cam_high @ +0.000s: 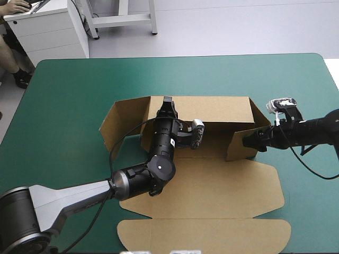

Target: Fold the box

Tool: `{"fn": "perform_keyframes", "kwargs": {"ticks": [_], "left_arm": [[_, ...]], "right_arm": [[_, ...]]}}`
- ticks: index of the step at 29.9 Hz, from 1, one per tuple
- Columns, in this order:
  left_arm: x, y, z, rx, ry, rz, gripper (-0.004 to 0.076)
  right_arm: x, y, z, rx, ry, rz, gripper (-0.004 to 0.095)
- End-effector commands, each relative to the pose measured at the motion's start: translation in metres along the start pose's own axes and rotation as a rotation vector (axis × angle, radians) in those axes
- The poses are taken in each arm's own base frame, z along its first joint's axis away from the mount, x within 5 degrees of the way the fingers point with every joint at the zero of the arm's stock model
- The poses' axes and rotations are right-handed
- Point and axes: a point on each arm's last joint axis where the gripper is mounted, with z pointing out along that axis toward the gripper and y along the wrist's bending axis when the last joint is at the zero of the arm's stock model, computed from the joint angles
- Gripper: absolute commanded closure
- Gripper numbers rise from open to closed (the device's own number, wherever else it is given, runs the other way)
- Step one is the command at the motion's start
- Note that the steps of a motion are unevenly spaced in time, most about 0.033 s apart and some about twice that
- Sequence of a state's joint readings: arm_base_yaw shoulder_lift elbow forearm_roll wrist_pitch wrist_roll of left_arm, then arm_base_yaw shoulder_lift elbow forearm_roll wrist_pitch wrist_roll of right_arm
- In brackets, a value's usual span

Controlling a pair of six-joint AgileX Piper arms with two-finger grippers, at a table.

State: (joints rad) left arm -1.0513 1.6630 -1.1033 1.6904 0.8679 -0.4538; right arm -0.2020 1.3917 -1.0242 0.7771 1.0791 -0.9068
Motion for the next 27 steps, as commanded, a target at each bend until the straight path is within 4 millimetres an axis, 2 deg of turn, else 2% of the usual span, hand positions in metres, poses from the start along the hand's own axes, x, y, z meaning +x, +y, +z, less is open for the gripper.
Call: {"fn": "perform_keyframes", "kwargs": {"ticks": [1,7,11,16,27], "left_arm": [[0.004,0.030,-0.009,-0.144,0.002,0.009,0.0734],[0.003,0.030,-0.009,-0.142,-0.001,0.009,0.0734],[0.003,0.030,-0.009,-0.141,-0.003,0.009,0.0734],[0.003,0.030,-0.009,-0.141,-0.003,0.009,0.0734],[0.003,0.030,-0.009,-0.143,-0.001,0.007,0.0734]], "right_arm": [[-0.008,0.009,-0.011,0.013,-0.101,-0.011,0.0148],[0.015,0.017,-0.015,0.130,-0.224,-0.029,0.0148],[0.024,0.024,-0.017,0.146,-0.283,-0.039,0.0148],[0.025,0.026,-0.012,0.128,-0.284,-0.051,0.0148],[0.014,0.047,0.004,0.167,-0.303,-0.135,0.0148]]}}
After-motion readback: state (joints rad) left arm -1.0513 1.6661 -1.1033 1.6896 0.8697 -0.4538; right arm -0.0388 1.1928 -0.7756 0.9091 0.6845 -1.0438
